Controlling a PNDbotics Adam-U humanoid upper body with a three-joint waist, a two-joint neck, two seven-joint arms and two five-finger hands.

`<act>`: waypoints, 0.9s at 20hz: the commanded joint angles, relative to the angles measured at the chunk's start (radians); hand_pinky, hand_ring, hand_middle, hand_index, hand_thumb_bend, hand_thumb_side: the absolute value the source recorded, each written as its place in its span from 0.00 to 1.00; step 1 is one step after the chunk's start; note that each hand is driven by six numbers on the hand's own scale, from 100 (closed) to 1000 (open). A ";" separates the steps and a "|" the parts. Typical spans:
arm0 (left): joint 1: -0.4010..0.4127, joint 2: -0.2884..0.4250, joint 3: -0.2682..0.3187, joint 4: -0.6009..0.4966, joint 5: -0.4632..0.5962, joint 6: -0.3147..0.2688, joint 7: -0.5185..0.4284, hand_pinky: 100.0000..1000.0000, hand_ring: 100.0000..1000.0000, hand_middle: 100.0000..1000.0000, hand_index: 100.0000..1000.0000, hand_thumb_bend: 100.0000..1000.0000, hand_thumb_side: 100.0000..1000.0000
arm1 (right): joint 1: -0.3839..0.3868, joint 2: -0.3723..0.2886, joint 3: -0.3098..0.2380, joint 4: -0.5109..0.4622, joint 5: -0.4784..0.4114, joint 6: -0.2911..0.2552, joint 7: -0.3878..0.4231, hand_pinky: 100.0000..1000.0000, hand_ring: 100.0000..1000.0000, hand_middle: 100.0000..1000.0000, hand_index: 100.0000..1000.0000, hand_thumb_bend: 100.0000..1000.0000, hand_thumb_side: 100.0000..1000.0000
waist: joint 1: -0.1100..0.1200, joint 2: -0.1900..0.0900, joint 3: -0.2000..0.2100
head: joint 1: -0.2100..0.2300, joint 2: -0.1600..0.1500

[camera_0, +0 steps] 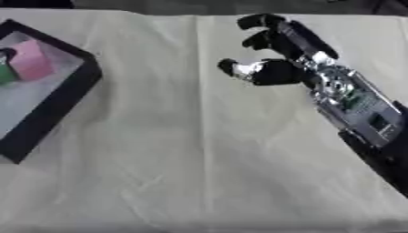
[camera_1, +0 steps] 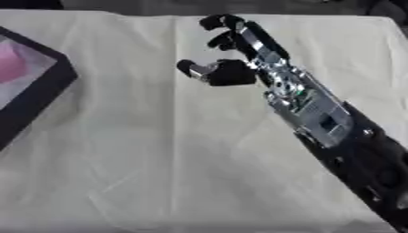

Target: Pick up the objects with one hand, pass them to the other hand, and then place them into the box on the other side of the table.

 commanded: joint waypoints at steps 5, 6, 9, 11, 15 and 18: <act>0.011 0.046 0.024 -0.038 0.038 0.003 0.003 0.79 0.67 0.67 0.72 0.47 0.36 | 0.076 -0.148 -0.078 -0.085 0.051 0.044 0.082 0.83 0.77 0.81 0.78 0.57 0.17 | -0.009 -0.031 -0.006 | -0.020 -0.002; 0.016 0.049 0.026 -0.043 0.049 -0.001 0.005 0.79 0.67 0.67 0.71 0.46 0.36 | 0.093 -0.169 -0.090 -0.091 0.054 0.042 0.096 0.83 0.77 0.81 0.78 0.57 0.17 | -0.008 -0.030 -0.006 | -0.023 -0.002; 0.031 0.053 0.035 -0.059 0.086 -0.018 0.018 0.78 0.65 0.66 0.71 0.43 0.38 | 0.141 -0.221 -0.133 -0.104 0.058 0.031 0.141 0.84 0.77 0.80 0.78 0.57 0.16 | -0.006 -0.027 -0.006 | -0.036 -0.002; 0.041 0.052 0.045 -0.071 0.113 -0.030 0.030 0.78 0.65 0.66 0.71 0.41 0.39 | 0.167 -0.249 -0.163 -0.111 0.070 0.015 0.172 0.84 0.76 0.80 0.78 0.55 0.17 | -0.005 -0.025 -0.006 | -0.039 -0.002; 0.058 0.048 0.069 -0.097 0.172 -0.049 0.065 0.78 0.63 0.65 0.72 0.38 0.41 | 0.221 -0.296 -0.224 -0.112 0.094 -0.029 0.234 0.84 0.76 0.80 0.78 0.56 0.14 | -0.004 -0.021 -0.005 | -0.045 -0.002; 0.070 0.048 0.079 -0.113 0.208 -0.052 0.088 0.78 0.63 0.65 0.72 0.38 0.41 | 0.246 -0.323 -0.273 -0.090 0.095 -0.057 0.271 0.84 0.77 0.80 0.78 0.57 0.11 | -0.004 -0.019 -0.006 | -0.051 -0.002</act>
